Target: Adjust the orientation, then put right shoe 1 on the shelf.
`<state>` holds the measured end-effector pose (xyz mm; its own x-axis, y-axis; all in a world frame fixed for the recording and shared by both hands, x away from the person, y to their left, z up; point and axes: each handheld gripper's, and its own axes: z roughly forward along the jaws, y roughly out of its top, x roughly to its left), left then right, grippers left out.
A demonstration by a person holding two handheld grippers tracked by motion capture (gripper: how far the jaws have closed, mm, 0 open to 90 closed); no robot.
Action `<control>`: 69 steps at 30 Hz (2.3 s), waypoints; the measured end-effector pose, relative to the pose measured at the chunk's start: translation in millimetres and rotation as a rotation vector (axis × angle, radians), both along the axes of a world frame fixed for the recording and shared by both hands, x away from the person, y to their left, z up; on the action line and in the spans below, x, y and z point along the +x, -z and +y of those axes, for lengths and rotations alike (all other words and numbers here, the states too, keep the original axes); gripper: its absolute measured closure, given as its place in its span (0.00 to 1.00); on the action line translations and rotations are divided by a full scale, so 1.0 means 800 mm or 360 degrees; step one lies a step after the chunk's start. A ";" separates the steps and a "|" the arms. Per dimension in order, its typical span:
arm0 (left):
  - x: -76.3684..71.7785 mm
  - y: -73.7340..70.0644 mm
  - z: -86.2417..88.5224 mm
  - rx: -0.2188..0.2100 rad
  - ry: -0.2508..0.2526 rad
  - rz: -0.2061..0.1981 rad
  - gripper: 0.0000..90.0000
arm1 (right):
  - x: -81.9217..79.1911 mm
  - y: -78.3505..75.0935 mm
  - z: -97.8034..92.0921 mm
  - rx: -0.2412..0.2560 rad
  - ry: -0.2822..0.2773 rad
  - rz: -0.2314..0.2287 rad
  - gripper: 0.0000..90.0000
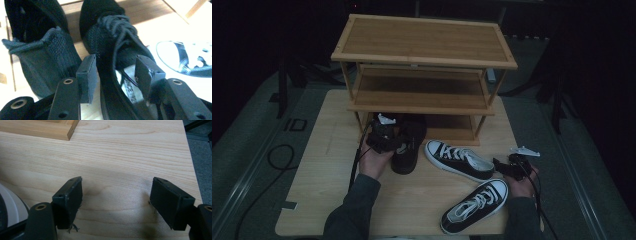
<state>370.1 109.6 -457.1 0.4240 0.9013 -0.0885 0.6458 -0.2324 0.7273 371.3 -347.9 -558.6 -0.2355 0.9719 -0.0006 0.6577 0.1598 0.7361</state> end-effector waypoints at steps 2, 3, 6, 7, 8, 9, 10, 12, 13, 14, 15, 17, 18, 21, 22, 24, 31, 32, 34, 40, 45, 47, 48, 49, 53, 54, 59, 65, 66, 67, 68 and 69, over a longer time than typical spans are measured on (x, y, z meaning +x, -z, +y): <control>-0.010 -0.005 0.003 -0.0014 0.0024 -0.0026 0.57 | 0.000 0.000 0.000 0.0001 0.0001 0.0001 0.29; -0.010 -0.005 0.003 -0.0014 0.0024 -0.0026 0.57 | 0.000 0.000 0.000 0.0001 0.0001 0.0001 0.29; -0.027 -0.012 0.007 -0.0003 0.0093 -0.0061 0.58 | 0.000 0.000 0.000 -0.0002 -0.0002 0.0000 0.29; -0.027 -0.012 0.007 -0.0003 0.0093 -0.0061 0.59 | 0.000 0.000 0.000 -0.0002 -0.0002 0.0000 0.29; -0.031 -0.013 0.008 0.0005 0.0112 -0.0065 0.62 | 0.000 0.000 0.000 -0.0002 -0.0002 -0.0001 0.29; -0.034 -0.014 0.009 0.0001 0.0129 -0.0064 0.62 | 0.000 0.000 0.000 -0.0002 -0.0002 -0.0001 0.29; -0.040 -0.016 0.013 -0.0013 0.0150 -0.0067 0.64 | 0.000 0.000 0.000 -0.0001 -0.0001 0.0000 0.29; -0.043 -0.016 0.014 -0.0024 0.0164 -0.0066 0.65 | 0.000 0.000 0.000 -0.0002 -0.0002 -0.0001 0.29; -0.047 -0.016 0.016 -0.0027 0.0180 -0.0065 0.66 | 0.000 0.000 0.000 -0.0001 -0.0001 -0.0001 0.29; -0.053 -0.015 0.019 -0.0014 0.0208 -0.0065 0.70 | 0.000 0.000 0.000 -0.0001 -0.0001 0.0000 0.29; -0.053 -0.015 0.019 -0.0014 0.0208 -0.0065 0.71 | 0.000 0.000 0.000 -0.0001 -0.0001 0.0000 0.29; -0.060 -0.015 0.023 -0.0026 0.0225 -0.0064 0.72 | 0.000 0.000 0.000 -0.0001 -0.0001 0.0000 0.29; -0.062 -0.015 0.025 -0.0038 0.0224 -0.0066 0.72 | 0.000 0.000 0.000 -0.0001 -0.0001 0.0000 0.29; -0.068 -0.017 0.030 -0.0030 0.0216 -0.0069 0.72 | 0.000 0.000 0.000 -0.0001 -0.0001 0.0000 0.29; -0.070 -0.017 0.031 -0.0036 0.0222 -0.0072 0.72 | 0.000 0.000 0.000 -0.0001 -0.0001 0.0000 0.29; -0.074 -0.018 0.033 -0.0013 0.0229 -0.0074 0.72 | 0.000 0.000 0.000 -0.0001 -0.0001 0.0000 0.29; -0.078 -0.003 0.040 0.0001 0.0218 -0.0021 0.72 | 0.000 0.000 0.000 -0.0001 -0.0001 0.0000 0.29; -0.079 0.000 0.041 0.0005 0.0221 -0.0008 0.72 | 0.000 0.000 0.000 -0.0001 -0.0001 0.0000 0.29; -0.079 0.006 0.041 0.0019 0.0226 0.0014 0.74 | 0.000 0.000 0.000 -0.0001 -0.0001 -0.0001 0.29; -0.083 0.025 0.035 0.0108 0.0264 0.0100 0.89 | 0.000 0.000 0.000 -0.0002 0.0000 0.0001 0.29; -0.087 0.036 0.024 0.0130 0.0356 0.0157 0.96 | 0.000 0.000 0.000 -0.0002 -0.0001 0.0001 0.29; -0.088 0.040 0.019 0.0147 0.0384 0.0169 0.97 | 0.000 0.000 0.000 -0.0001 0.0000 0.0001 0.29; -0.087 0.041 0.017 0.0157 0.0390 0.0170 0.97 | 0.000 0.000 0.000 -0.0002 -0.0001 0.0001 0.29; -0.086 0.042 0.014 0.0162 0.0389 0.0171 0.97 | 0.000 0.000 0.000 -0.0002 0.0000 0.0001 0.29; -0.080 0.044 0.005 0.0190 0.0399 0.0175 0.97 | 0.000 0.000 0.000 -0.0001 -0.0001 -0.0001 0.29; -0.079 0.045 0.003 0.0203 0.0406 0.0173 0.97 | 0.000 0.000 0.000 -0.0001 -0.0001 -0.0001 0.29; -0.073 0.047 -0.011 0.0248 0.0423 0.0166 0.97 | 0.000 0.000 0.000 0.0001 0.0000 -0.0001 0.29; -0.070 0.047 -0.021 0.0282 0.0432 0.0174 0.97 | 0.000 0.000 0.000 -0.0001 -0.0001 0.0000 0.29; -0.070 0.047 -0.020 0.0283 0.0432 0.0180 0.98 | 0.000 0.000 0.000 -0.0001 -0.0001 0.0000 0.29; -0.070 0.049 -0.019 0.0280 0.0429 0.0187 0.98 | 0.000 0.000 0.000 -0.0001 -0.0001 0.0000 0.29; -0.070 0.050 -0.016 0.0282 0.0424 0.0197 0.98 | 0.000 0.000 0.000 -0.0001 -0.0001 0.0000 0.29; -0.070 0.052 -0.013 0.0278 0.0411 0.0209 0.98 | 0.000 0.000 0.000 -0.0001 -0.0001 -0.0001 0.29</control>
